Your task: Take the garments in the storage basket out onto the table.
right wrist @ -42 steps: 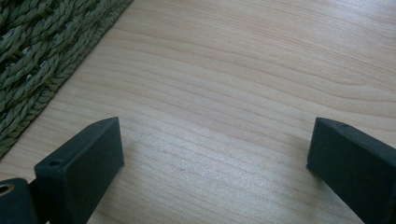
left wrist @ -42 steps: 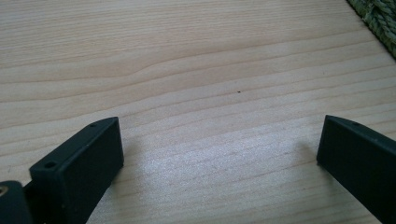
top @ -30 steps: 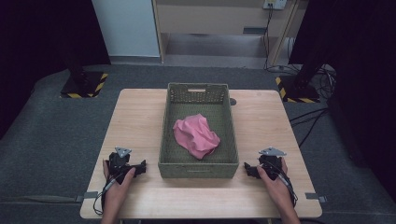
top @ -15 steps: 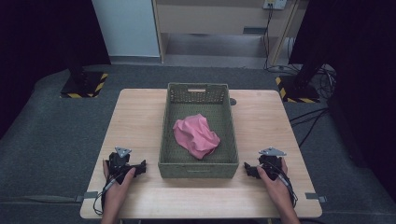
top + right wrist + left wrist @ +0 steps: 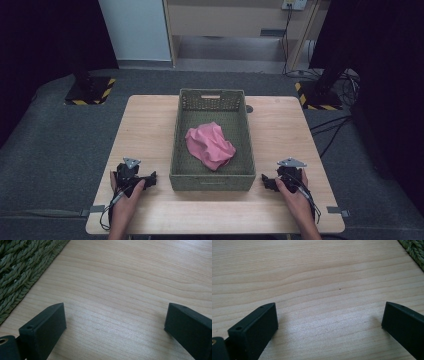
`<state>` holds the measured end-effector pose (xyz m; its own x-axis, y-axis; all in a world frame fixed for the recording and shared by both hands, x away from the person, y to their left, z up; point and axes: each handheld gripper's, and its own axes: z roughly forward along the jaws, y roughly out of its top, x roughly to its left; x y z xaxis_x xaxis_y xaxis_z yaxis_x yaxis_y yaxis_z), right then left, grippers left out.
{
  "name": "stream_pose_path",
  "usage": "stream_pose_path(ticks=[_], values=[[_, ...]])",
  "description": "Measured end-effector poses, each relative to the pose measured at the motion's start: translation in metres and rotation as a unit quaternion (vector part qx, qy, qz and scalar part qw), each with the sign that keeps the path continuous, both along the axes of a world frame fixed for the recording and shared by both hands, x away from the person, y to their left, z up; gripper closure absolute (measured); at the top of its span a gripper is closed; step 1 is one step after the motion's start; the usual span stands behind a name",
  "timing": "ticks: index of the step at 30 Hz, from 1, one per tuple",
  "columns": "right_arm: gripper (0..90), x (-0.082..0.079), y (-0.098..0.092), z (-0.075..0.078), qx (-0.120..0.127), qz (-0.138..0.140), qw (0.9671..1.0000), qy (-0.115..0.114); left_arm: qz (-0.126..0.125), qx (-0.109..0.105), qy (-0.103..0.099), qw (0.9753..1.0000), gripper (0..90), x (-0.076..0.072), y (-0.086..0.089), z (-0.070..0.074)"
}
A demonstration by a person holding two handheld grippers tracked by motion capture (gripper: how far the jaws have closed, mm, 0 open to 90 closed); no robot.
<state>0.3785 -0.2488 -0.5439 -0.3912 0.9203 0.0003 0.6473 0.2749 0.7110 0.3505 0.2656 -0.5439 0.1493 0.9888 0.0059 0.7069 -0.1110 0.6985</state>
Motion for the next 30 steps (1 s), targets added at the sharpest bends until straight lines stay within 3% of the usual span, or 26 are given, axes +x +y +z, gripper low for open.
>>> stream_pose_path(ticks=[11,16,18,19,30], values=[[4.2,-0.002,-0.008,0.007,0.01,-0.005,0.9999,-0.002,0.0,0.0,0.001,1.0,0.0,0.0,0.0,0.0],[4.4,-0.002,-0.009,0.011,0.002,0.008,1.0,-0.002,0.0,0.0,0.0,1.0,0.0,0.0,0.0,0.0],[4.4,0.0,-0.011,0.014,0.006,0.009,0.9999,0.007,0.0,0.0,0.001,1.0,0.0,0.0,0.0,0.0],[4.6,0.0,-0.012,0.016,-0.001,0.007,1.0,0.0,0.0,0.0,0.0,1.0,0.0,0.0,0.0,0.0],[4.0,-0.012,-0.017,0.017,-0.001,0.007,1.0,-0.001,0.0,0.0,0.0,1.0,0.0,0.0,0.0,0.0]])
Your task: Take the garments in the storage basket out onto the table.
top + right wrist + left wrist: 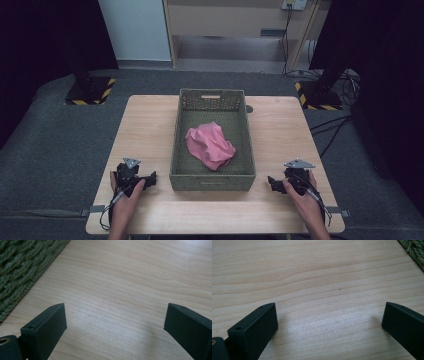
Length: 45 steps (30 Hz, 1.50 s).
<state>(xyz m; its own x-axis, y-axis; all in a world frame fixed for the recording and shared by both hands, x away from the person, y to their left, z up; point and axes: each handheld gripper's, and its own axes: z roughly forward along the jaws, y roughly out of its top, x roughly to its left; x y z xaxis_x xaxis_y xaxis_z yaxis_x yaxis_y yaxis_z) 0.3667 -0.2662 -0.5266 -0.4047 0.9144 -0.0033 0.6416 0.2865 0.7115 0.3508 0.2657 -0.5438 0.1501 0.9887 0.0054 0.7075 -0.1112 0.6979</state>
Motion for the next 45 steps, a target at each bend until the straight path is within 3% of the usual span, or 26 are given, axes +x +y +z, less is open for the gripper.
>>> stream_pose_path(ticks=[11,26,34,45], values=[[3.6,-0.003,0.005,0.012,0.01,0.009,0.9999,-0.003,0.0,0.0,0.0,1.0,0.0,0.0,0.0,0.0],[3.6,-0.008,0.01,0.043,0.024,0.019,0.9993,-0.02,0.0,0.0,0.0,1.0,0.0,0.0,0.0,0.0],[3.7,-0.005,0.018,0.064,0.021,0.03,0.9988,-0.033,0.0,0.0,0.0,1.0,0.0,0.0,0.0,0.0],[3.9,0.0,0.019,0.082,0.026,0.024,0.9986,-0.04,0.0,0.0,0.0,1.0,0.0,0.0,0.0,0.0]])
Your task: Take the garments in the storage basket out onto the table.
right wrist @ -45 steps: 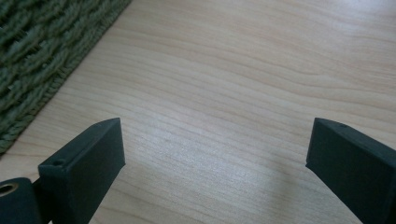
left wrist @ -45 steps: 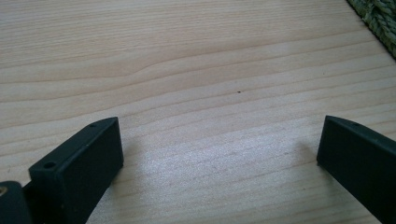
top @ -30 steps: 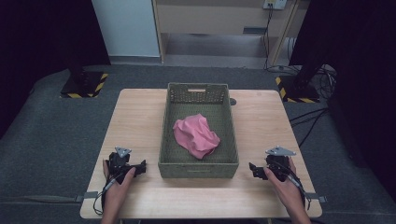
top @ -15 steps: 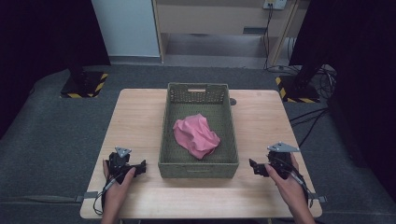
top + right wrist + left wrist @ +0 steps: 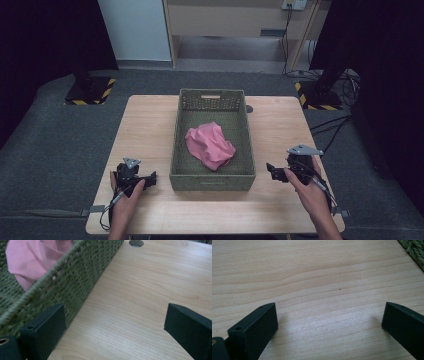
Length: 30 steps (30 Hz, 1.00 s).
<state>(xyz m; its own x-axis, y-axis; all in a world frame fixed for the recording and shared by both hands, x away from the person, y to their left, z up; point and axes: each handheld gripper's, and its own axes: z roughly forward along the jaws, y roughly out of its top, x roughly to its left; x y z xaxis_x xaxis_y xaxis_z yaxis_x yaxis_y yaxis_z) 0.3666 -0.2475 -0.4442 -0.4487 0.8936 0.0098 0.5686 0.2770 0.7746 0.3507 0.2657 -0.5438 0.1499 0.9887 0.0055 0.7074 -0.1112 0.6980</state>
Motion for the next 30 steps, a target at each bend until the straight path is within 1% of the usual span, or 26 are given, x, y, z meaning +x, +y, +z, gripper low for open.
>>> stream_pose_path(ticks=[6,15,17,20,24,28,30], values=[[3.9,0.002,0.006,0.018,0.002,0.008,0.9999,-0.011,0.0,0.0,0.0,1.0,0.0,0.0,0.0,0.0],[3.9,0.008,0.021,0.041,0.006,0.025,0.9994,-0.022,0.0,0.0,0.0,1.0,0.0,0.0,0.0,0.0],[3.9,0.009,0.024,0.044,0.01,0.027,0.9993,-0.023,0.0,0.0,0.0,1.0,0.0,0.0,0.0,0.0],[3.9,0.012,0.029,0.047,0.005,0.031,0.9992,-0.023,0.0,0.0,0.0,1.0,0.0,0.0,0.0,0.0],[3.9,0.017,0.039,0.052,0.006,0.037,0.9991,-0.022,0.0,0.0,0.0,1.0,0.0,0.0,0.0,0.0],[3.8,0.021,0.051,0.06,0.002,0.047,0.9985,-0.026,0.0,0.0,0.0,1.0,0.0,0.0,0.0,0.0],[3.7,0.022,0.053,0.061,0.003,0.049,0.9984,-0.027,0.0,0.0,0.0,1.0,0.0,0.0,0.0,0.0]])
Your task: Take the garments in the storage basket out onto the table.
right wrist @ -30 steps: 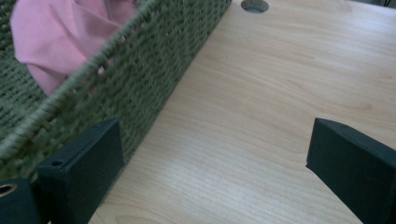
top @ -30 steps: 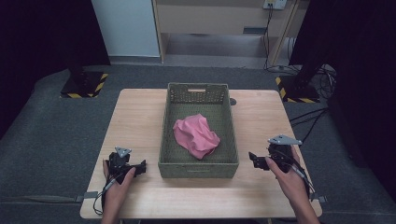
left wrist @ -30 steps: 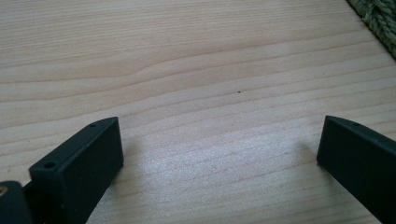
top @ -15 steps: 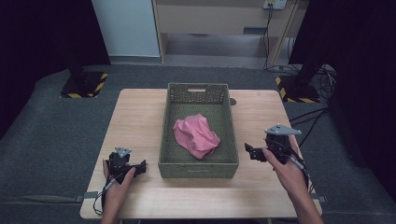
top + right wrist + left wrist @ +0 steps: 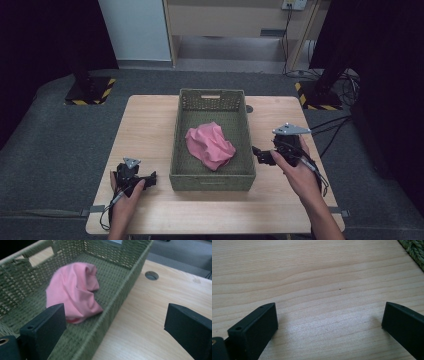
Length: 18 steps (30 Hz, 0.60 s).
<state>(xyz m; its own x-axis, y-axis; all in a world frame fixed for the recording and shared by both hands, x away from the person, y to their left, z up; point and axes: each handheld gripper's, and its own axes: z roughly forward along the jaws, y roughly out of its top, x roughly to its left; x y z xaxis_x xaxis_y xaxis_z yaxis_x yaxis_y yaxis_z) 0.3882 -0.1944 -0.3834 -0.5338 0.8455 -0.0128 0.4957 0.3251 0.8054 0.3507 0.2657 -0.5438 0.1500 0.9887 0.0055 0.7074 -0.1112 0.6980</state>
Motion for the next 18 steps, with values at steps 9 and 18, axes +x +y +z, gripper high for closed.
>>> stream_pose_path(ticks=[9,18], values=[[3.6,0.012,0.025,0.008,-0.005,0.019,0.9998,-0.004,0.0,0.0,0.0,1.0,0.0,0.0,0.0,0.0],[3.5,0.021,0.04,0.009,-0.006,0.027,0.9996,0.001,0.0,0.0,0.0,1.0,0.0,0.0,0.0,0.0]])
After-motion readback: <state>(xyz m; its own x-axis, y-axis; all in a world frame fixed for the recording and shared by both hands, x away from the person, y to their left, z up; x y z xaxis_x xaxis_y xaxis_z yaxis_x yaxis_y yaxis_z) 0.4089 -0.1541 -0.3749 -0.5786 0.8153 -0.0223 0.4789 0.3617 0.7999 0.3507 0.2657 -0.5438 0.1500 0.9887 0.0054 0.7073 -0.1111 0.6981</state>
